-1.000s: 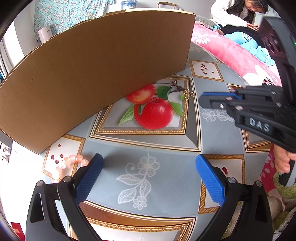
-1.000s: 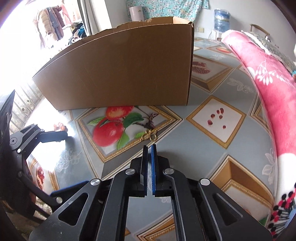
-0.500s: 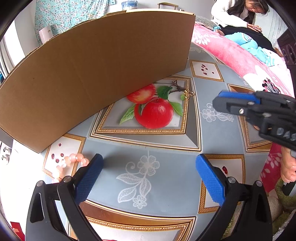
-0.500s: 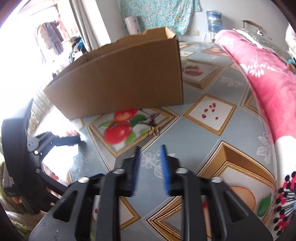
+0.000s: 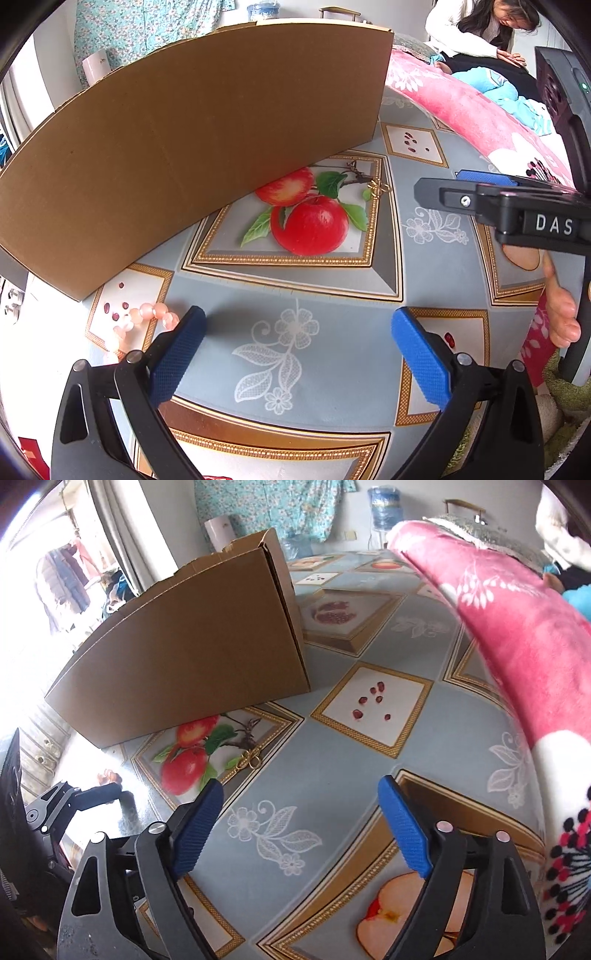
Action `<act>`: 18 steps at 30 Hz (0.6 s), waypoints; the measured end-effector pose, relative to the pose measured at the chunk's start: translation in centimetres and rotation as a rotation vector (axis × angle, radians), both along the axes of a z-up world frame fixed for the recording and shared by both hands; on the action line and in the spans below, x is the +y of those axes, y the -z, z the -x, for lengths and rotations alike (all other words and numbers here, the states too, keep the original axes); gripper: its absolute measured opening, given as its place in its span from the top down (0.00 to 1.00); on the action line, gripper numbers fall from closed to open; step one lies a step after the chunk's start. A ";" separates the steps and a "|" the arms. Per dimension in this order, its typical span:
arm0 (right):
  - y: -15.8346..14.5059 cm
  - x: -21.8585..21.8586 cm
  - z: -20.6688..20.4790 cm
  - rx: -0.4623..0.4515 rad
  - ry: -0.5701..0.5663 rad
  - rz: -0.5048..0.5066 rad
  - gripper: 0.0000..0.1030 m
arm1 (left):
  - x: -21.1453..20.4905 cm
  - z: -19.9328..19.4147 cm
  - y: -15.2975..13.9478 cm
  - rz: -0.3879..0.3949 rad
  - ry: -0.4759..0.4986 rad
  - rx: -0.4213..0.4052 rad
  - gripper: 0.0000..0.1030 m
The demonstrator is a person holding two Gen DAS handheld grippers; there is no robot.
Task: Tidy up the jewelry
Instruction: 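Move the left tool to the pink bead bracelet and close on it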
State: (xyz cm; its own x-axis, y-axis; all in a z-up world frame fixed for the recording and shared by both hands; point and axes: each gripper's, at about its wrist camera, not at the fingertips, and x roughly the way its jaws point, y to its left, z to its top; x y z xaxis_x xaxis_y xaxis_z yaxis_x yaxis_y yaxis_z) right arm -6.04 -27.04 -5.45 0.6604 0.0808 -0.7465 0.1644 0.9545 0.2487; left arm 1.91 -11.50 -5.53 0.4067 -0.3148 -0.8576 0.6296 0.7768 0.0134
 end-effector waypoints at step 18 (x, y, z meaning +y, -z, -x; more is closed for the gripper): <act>0.4 0.3 -1.9 0.032 0.003 -0.020 0.08 | 0.0 0.0 -0.1 -0.010 0.005 0.008 0.04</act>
State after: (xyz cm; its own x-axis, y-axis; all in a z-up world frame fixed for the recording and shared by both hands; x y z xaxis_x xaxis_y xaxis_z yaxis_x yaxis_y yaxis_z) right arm -4.18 -26.77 -5.81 0.6367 0.0938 -0.7654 0.1751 0.9491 0.2620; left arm 1.89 -11.50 -5.38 0.3982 -0.3083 -0.8639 0.6334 0.7737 0.0158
